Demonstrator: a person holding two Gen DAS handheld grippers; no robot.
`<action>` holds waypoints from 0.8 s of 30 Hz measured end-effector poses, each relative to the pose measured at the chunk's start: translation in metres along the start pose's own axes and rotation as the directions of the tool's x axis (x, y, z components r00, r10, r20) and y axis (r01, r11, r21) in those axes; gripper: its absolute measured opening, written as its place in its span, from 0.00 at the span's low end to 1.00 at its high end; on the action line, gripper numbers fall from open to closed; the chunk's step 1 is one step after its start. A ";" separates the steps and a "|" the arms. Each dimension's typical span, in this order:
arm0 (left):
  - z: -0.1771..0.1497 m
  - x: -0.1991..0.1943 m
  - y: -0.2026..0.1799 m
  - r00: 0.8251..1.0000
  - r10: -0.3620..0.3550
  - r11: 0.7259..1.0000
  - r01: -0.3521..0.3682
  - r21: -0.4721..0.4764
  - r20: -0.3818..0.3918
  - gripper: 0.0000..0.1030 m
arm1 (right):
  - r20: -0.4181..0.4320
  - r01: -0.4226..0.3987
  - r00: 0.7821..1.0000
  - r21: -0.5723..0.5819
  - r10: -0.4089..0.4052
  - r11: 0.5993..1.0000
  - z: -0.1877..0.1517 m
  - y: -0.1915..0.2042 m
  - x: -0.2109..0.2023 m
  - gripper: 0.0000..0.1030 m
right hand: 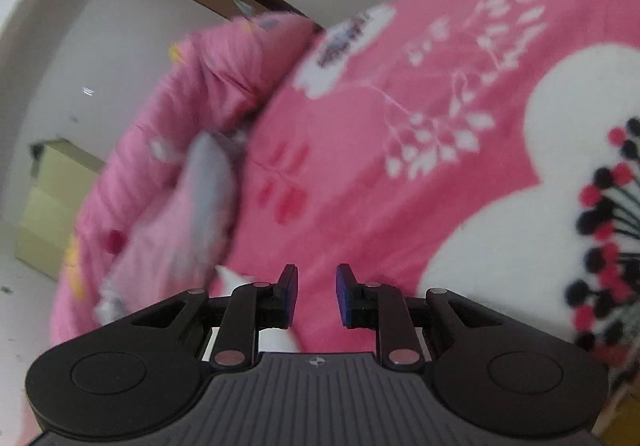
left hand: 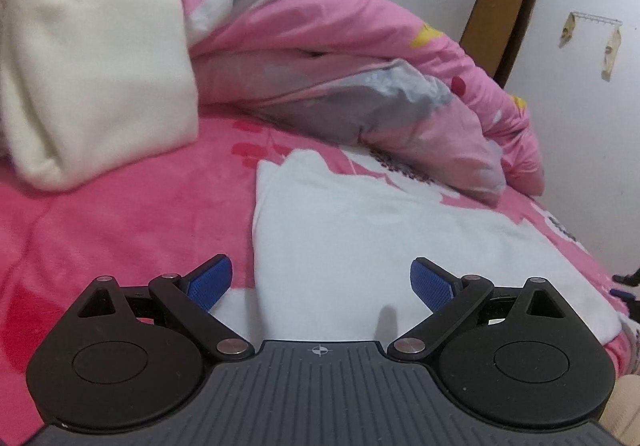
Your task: Fold clothes
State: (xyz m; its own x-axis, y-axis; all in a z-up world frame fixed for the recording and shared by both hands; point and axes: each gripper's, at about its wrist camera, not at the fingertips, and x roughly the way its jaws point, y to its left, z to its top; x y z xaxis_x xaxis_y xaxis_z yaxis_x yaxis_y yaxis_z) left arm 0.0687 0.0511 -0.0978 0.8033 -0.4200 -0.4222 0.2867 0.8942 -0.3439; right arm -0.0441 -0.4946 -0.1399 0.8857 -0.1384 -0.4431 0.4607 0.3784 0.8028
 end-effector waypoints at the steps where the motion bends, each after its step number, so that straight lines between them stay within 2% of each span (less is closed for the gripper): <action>1: 0.000 -0.004 -0.002 1.000 -0.001 1.000 0.001 -0.002 0.000 0.94 | -0.016 -0.042 0.999 0.007 0.042 0.999 -0.004 0.004 -0.005 0.22; 4: -0.005 -0.018 -0.012 1.000 -0.024 0.999 0.024 -0.022 -0.004 0.94 | -0.109 -0.161 0.980 0.034 0.164 0.986 -0.023 0.019 -0.007 0.22; 7: -0.014 -0.026 -0.028 0.999 -0.050 0.999 0.050 0.002 -0.012 0.96 | -0.242 -0.229 0.943 0.032 0.230 0.973 -0.047 0.034 0.007 0.22; 9: -0.024 -0.027 -0.037 0.999 -0.039 0.999 0.040 0.030 -0.030 0.96 | -0.323 -0.232 0.921 -0.001 0.219 0.973 -0.064 0.040 0.021 0.22; 12: -0.038 -0.024 -0.045 0.999 0.005 0.997 -0.001 0.077 -0.054 0.96 | -0.424 -0.169 0.896 -0.047 0.134 0.984 -0.087 0.038 0.036 0.21; 14: -0.044 -0.027 -0.051 0.998 0.038 0.989 -0.031 0.142 -0.046 0.96 | -0.436 -0.161 0.892 -0.053 0.122 0.986 -0.094 0.031 0.029 0.21; 17: -0.047 -0.033 -0.052 0.997 0.052 0.985 -0.041 0.168 -0.057 0.96 | -0.439 -0.148 0.892 -0.063 0.106 0.987 -0.103 0.027 0.008 0.21; 20: -0.050 -0.042 -0.048 0.996 0.053 0.987 -0.041 0.158 -0.074 0.96 | -0.442 -0.133 0.895 -0.118 0.068 0.984 -0.102 0.031 -0.017 0.24; 24: -0.055 -0.057 -0.039 0.994 0.064 0.992 -0.053 0.116 -0.094 0.96 | -0.454 -0.189 0.887 -0.182 0.088 0.965 -0.117 0.045 -0.042 0.28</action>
State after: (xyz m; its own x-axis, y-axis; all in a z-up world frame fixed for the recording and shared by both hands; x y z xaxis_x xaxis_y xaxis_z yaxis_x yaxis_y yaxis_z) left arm -0.0166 0.0317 -0.1063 0.7675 -0.3745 -0.5203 0.3024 0.9271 -0.2212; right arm -0.0671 -0.3650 -0.1317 0.8005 0.3257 -0.5032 0.2672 0.5575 0.7860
